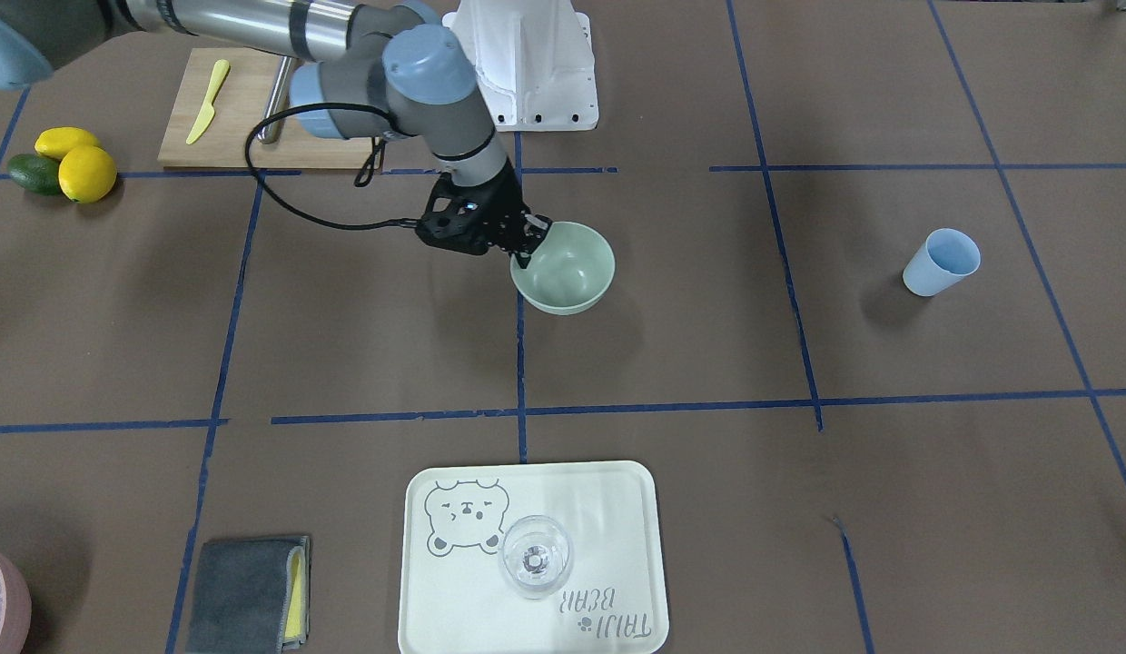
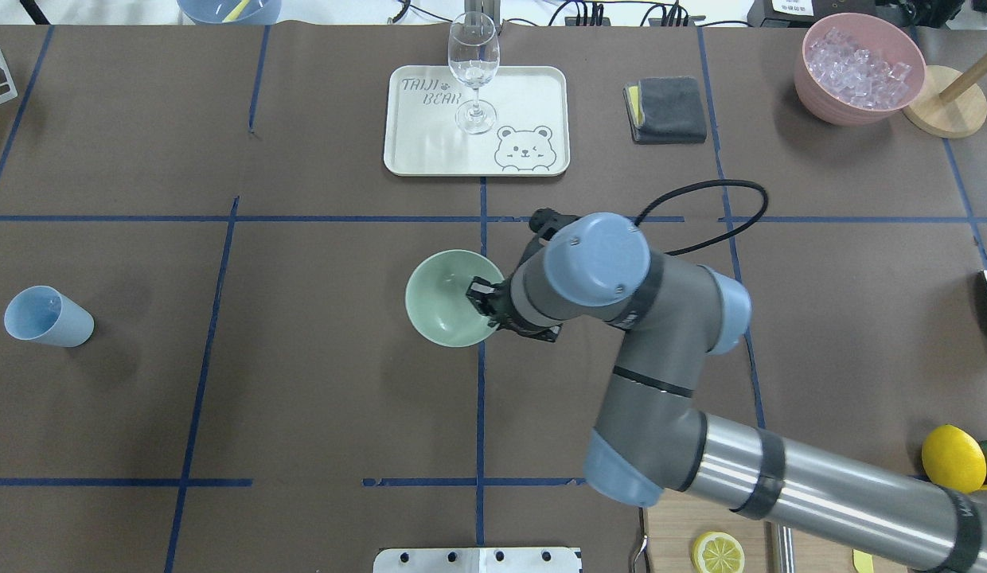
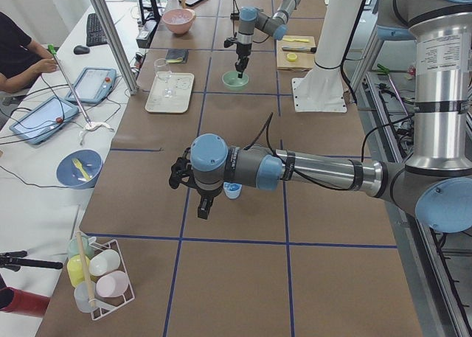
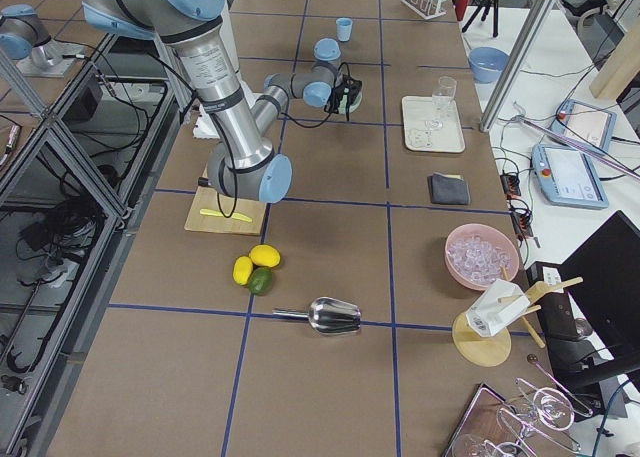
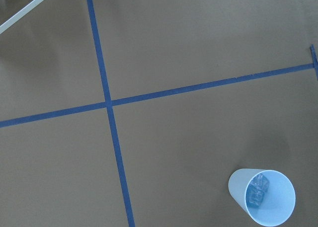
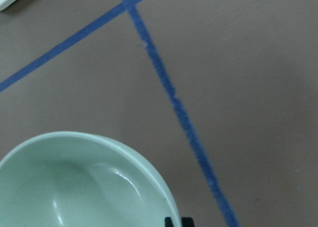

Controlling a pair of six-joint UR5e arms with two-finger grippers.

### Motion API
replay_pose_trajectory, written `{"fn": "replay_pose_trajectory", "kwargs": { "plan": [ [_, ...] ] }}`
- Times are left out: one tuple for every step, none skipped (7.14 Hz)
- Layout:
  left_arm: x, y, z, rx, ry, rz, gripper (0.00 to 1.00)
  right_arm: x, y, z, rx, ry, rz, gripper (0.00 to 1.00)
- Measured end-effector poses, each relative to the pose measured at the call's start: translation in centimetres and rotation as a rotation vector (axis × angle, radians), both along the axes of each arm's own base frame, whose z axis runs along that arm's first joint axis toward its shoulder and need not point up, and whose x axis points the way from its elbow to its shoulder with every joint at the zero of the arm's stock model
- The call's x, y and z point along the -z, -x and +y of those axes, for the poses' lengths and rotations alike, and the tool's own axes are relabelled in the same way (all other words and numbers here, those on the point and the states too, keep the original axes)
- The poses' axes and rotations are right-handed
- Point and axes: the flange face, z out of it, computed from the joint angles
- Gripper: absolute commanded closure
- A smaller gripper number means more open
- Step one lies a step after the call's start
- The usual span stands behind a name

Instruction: Pour ice into bowl

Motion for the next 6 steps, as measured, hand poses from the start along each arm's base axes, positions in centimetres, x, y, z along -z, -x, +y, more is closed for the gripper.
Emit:
{"fn": "replay_pose_trajectory", "kwargs": {
  "plan": [
    [0.0, 0.0, 0.0, -0.001, -0.007, -0.001, 0.0, 1.6, 2.3, 0.3, -0.003, 0.003, 0.007, 1.0],
    [0.0, 0.0, 0.0, -0.002, -0.011, -0.002, 0.0, 2.3, 3.6, 0.6, -0.001, 0.005, 0.012, 1.0],
    [0.0, 0.0, 0.0, -0.002, -0.012, -0.002, 0.0, 2.5, 4.2, 0.9, 0.003, 0.006, 0.015, 0.4],
    [0.0, 0.0, 0.0, -0.002, -0.011, -0.003, 0.0, 2.6, 4.4, 1.0, 0.003, 0.007, 0.017, 0.0],
    [-0.1, 0.0, 0.1, -0.002, -0.01, -0.003, 0.0, 2.6, 4.5, 1.0, 0.003, 0.008, 0.019, 0.0],
    [-0.1, 0.0, 0.1, -0.003, -0.011, -0.003, 0.0, 2.6, 4.4, 1.0, 0.005, 0.006, 0.017, 0.0]
  ]
}}
